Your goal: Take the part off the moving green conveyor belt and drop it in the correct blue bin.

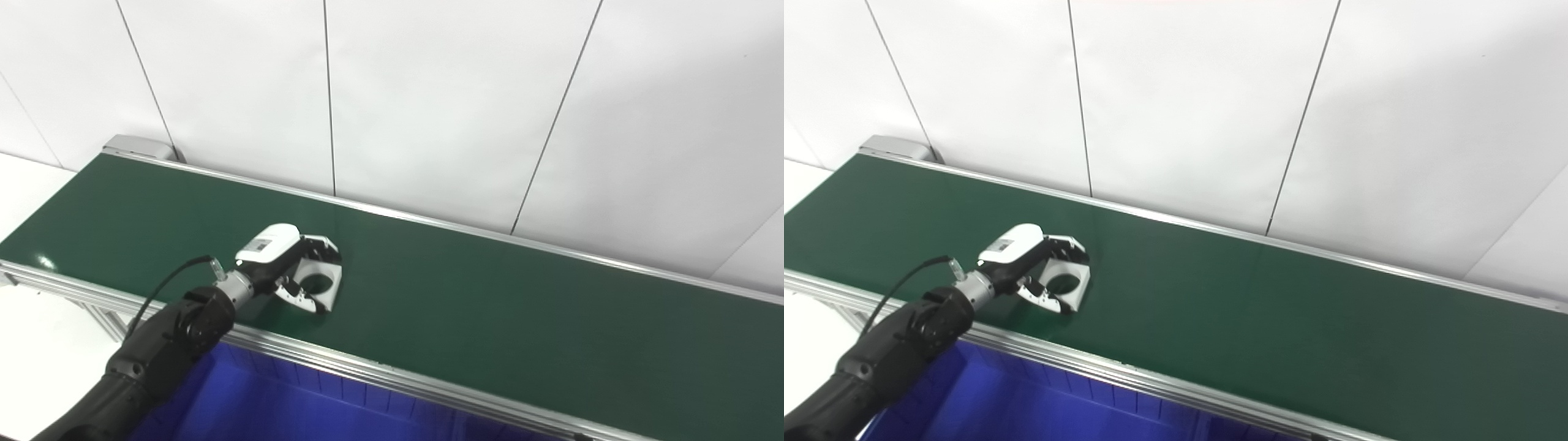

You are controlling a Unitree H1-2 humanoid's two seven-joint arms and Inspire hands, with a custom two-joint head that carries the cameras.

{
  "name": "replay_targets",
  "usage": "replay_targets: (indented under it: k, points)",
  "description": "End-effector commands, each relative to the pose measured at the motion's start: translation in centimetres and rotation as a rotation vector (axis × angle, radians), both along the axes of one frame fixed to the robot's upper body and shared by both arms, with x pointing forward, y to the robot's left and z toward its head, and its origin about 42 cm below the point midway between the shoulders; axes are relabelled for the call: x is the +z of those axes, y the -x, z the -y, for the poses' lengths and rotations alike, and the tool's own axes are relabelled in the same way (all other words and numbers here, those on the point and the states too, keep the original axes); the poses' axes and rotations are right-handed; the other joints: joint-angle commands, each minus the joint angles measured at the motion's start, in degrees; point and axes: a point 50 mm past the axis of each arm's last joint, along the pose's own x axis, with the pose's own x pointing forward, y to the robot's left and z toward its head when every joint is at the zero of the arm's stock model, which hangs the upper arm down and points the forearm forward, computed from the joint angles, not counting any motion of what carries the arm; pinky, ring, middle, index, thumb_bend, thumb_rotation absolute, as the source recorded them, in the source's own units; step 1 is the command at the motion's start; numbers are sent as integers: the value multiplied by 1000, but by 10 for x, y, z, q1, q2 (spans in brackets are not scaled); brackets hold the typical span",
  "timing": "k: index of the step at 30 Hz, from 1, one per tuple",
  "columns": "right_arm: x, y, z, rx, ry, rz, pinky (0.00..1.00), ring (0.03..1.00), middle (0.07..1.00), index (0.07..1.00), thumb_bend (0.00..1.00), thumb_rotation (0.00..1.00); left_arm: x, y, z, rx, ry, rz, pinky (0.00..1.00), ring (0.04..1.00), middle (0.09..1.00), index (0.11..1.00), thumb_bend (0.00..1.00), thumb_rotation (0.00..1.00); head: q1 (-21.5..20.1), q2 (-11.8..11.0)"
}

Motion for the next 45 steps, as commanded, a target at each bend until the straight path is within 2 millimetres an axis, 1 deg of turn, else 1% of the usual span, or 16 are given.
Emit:
replay_targets:
  k: [1,6,13,17,22,27,29,30,31,32,33,34,35,36,40,45]
  points:
    - [12,-2,1,6,-28,87,621,684,735,843,817,116,26,-18,-2,0,26,102,424,402,481,546,494,0,1,1]
    - [12,-1,1,5,-45,76,655,698,740,849,822,131,29,-19,2,8,51,99,417,409,474,533,497,0,1,2]
    - [11,-2,0,-2,-41,82,636,690,732,846,814,137,33,-16,2,2,78,115,391,397,461,536,496,0,-4,5]
    - [12,-2,-2,2,-45,86,637,688,730,843,808,139,43,-9,7,-29,139,209,360,384,465,540,495,0,-16,15]
    - [15,-1,-4,8,-31,104,619,679,728,840,814,176,62,13,24,-57,230,303,395,404,477,533,497,0,-40,33]
    - [18,0,-6,4,-39,116,619,668,724,830,825,205,72,32,42,-105,316,361,400,421,488,519,498,0,-57,47]
    - [19,0,-7,4,-36,123,632,672,723,830,825,216,73,42,50,-115,348,344,376,411,490,521,497,0,-70,60]
    - [21,0,-7,5,-41,125,636,674,722,829,825,218,74,47,53,-120,353,336,366,407,490,523,496,0,-85,73]
    - [22,1,-8,5,-46,127,653,686,725,829,826,214,75,50,55,-123,356,331,337,398,496,523,495,0,-88,75]
    - [23,1,-10,7,-53,131,655,687,725,829,826,213,74,55,58,-140,367,333,333,397,497,523,495,0,-116,88]
    - [24,1,-11,8,-57,134,655,687,726,829,827,211,73,58,60,-151,376,335,330,394,497,525,495,0,-116,88]
    - [25,1,-13,10,-66,135,655,687,726,829,827,209,68,64,64,-167,395,328,328,393,497,526,495,0,-145,100]
    - [26,1,-15,11,-71,136,640,679,730,830,835,236,65,68,66,-176,409,322,323,391,495,529,494,0,-145,100]
    - [26,2,-17,12,-74,138,630,674,732,831,834,246,61,72,69,-192,424,310,319,389,494,530,494,0,-164,108]
    - [27,3,-26,17,-77,146,624,676,738,840,829,279,43,93,84,-228,474,232,320,388,484,532,494,0,-189,130]
    - [31,3,-33,22,-68,162,620,683,750,855,812,342,31,105,91,-245,491,179,362,416,501,511,498,0,-208,147]
